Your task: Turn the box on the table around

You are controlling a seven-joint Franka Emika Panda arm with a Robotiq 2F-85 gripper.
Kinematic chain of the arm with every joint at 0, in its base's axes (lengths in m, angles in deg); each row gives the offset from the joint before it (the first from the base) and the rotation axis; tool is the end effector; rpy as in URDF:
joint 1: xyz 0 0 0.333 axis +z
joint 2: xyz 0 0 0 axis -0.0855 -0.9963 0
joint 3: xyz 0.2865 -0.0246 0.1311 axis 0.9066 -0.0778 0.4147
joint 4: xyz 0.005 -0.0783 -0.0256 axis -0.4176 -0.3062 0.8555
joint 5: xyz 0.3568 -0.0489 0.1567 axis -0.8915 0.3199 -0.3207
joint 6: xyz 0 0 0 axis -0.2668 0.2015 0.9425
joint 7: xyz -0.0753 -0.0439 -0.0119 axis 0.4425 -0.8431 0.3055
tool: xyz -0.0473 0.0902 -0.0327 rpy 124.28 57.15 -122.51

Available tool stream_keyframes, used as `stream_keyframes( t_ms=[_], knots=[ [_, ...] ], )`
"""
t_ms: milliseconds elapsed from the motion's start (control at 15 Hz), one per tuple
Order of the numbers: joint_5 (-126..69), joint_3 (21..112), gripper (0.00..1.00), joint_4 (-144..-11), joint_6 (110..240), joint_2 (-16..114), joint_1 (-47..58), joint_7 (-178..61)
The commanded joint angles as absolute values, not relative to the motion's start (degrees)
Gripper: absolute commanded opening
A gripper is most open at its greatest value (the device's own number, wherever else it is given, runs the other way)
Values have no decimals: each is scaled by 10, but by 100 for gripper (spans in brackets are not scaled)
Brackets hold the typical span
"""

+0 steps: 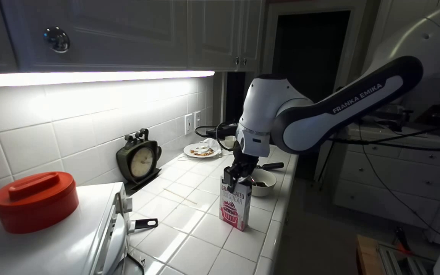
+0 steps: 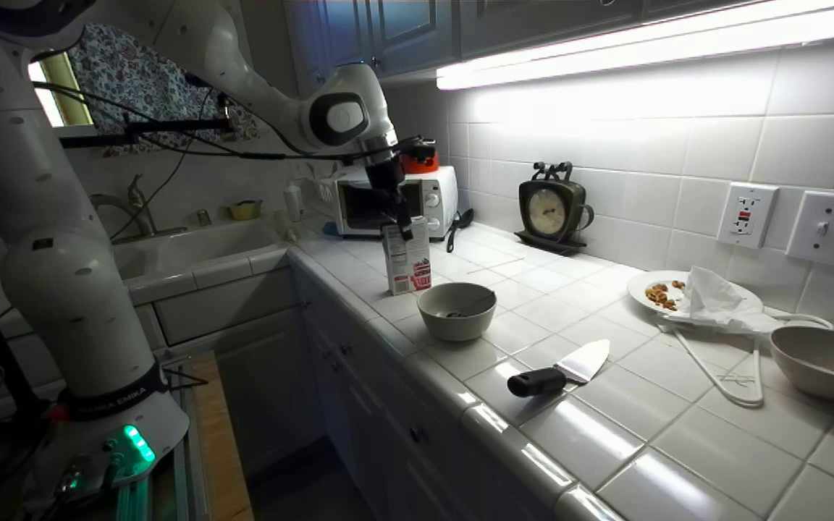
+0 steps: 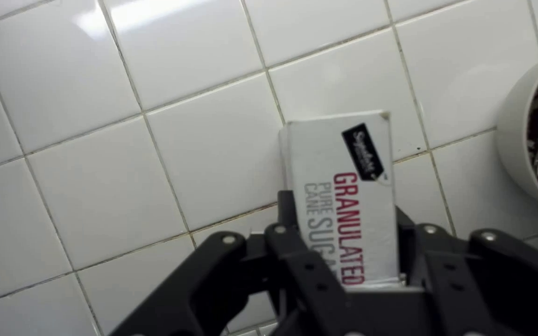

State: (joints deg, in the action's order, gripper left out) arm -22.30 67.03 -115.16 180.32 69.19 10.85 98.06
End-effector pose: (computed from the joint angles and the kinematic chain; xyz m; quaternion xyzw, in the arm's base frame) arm 0.5299 0.0263 0.4088 0.1657 0.9776 -0.0209 0.1281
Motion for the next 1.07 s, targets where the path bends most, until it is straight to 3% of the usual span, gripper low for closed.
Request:
stream_keyframes(
  t_ms=[0, 133, 267, 333, 400, 467, 667, 800, 1000],
  knots=[
    [-237, 686, 45, -1136, 1774, 690, 91, 912],
    [-234, 690, 40, -1133, 1753, 693, 88, 854],
    [-229, 695, 17, -1129, 1725, 697, 87, 782],
    [-223, 698, 55, -1128, 1715, 699, 88, 744],
    [-228, 702, 51, -1125, 1701, 701, 89, 711],
    [-233, 704, 59, -1122, 1687, 703, 90, 679],
    [-246, 711, 66, -1108, 1655, 702, 92, 598],
    [-258, 714, 46, -1100, 1643, 701, 92, 546],
    [-266, 715, 73, -1097, 1648, 705, 93, 494]
  ],
)
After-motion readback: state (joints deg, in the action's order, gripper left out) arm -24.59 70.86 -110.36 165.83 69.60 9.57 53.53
